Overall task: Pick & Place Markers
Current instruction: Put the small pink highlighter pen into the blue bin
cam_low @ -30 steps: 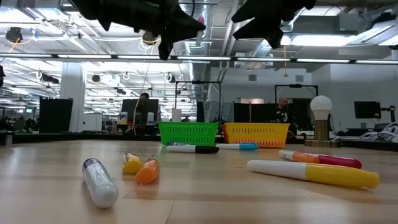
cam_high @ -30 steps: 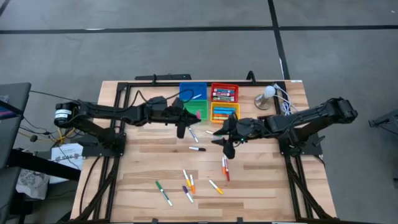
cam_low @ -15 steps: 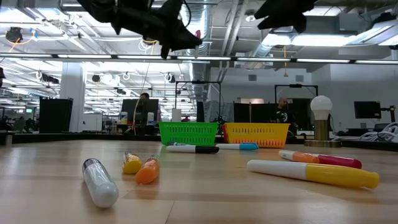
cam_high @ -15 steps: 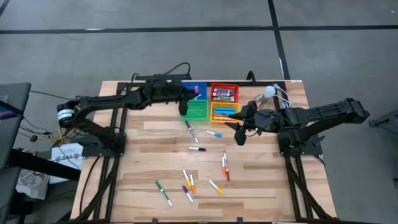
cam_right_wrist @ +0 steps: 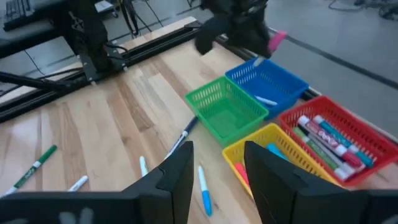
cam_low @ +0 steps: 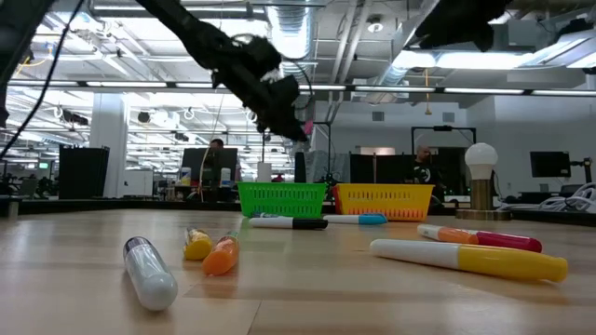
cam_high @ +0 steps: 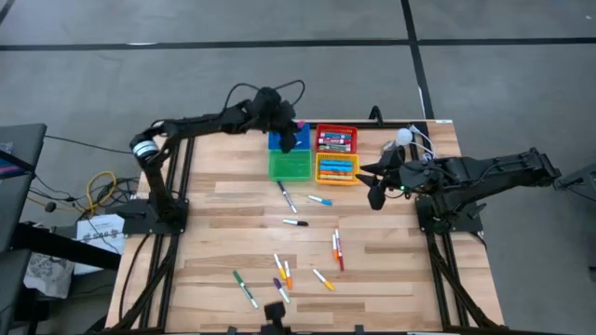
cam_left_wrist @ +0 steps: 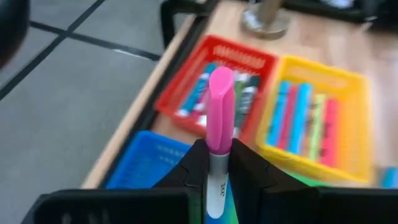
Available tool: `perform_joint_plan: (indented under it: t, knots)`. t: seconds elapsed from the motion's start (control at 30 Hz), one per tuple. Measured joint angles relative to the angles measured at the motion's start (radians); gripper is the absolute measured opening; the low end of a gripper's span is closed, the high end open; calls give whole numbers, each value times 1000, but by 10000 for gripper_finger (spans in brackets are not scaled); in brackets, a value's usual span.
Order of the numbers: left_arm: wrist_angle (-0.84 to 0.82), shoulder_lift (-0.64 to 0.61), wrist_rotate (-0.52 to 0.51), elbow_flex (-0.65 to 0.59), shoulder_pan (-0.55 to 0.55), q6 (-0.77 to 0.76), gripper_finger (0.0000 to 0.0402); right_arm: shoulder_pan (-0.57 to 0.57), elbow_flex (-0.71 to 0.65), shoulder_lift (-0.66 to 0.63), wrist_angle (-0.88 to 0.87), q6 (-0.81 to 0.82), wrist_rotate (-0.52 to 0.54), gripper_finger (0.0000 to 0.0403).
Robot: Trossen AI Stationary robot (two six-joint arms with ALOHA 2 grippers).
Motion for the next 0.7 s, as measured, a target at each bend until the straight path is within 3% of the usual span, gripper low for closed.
perform_joint_plan:
  t: [0.4,0.7]
  knots:
    - [-65,166,102,81,103,127,38,-2,-74,-75,8,89,37,126]
    - [-115,207,100,81,100,171,38,-2,-74,-77,7,89,103,125]
